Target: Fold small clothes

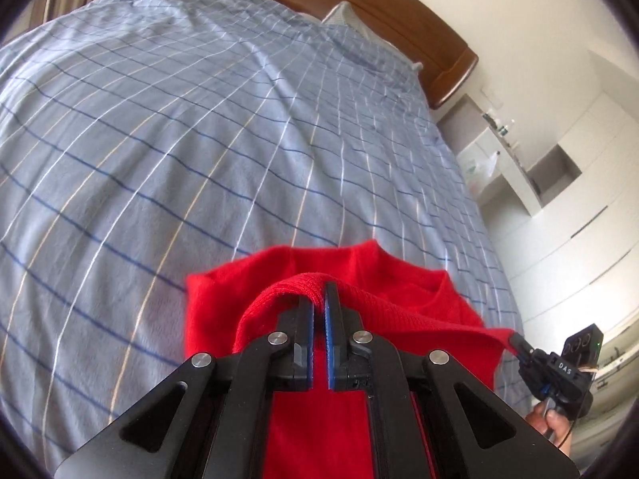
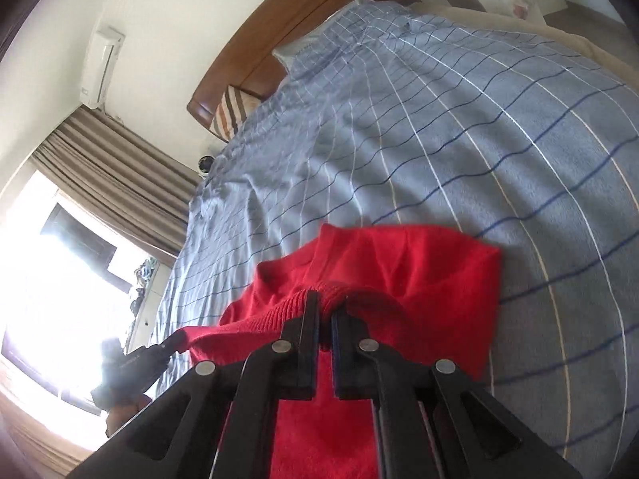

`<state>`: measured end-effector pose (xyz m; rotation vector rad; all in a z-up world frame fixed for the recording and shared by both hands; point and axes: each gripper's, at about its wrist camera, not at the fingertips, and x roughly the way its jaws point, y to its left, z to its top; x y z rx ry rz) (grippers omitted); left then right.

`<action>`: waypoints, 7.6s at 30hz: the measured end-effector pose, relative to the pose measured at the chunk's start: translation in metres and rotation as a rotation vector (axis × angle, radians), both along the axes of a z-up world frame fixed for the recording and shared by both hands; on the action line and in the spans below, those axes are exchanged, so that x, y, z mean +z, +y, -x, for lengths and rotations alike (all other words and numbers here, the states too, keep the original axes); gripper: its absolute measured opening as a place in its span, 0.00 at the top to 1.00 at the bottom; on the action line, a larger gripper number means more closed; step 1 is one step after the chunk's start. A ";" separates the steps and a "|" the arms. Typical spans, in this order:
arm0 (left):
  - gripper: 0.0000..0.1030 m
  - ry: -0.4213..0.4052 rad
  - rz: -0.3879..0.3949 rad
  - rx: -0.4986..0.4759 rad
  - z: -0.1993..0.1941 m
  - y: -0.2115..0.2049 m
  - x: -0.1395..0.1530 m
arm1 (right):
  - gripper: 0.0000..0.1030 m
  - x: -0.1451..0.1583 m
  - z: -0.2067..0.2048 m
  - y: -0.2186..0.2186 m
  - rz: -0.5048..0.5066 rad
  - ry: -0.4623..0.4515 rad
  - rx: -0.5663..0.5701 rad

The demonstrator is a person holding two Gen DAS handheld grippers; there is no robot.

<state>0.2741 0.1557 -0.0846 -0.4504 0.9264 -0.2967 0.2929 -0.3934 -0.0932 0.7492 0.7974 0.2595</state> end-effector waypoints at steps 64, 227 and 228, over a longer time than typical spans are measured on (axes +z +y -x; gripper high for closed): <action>0.03 -0.171 -0.440 0.083 0.101 -0.095 -0.067 | 0.48 -0.068 0.245 0.044 0.540 -0.143 0.009; 0.02 -0.147 -0.203 0.207 0.154 0.001 -0.053 | 0.65 0.028 0.009 0.321 0.464 -0.055 0.631; 0.02 -0.147 -0.210 0.203 0.155 0.000 -0.054 | 0.65 0.018 0.012 0.331 0.475 -0.049 0.655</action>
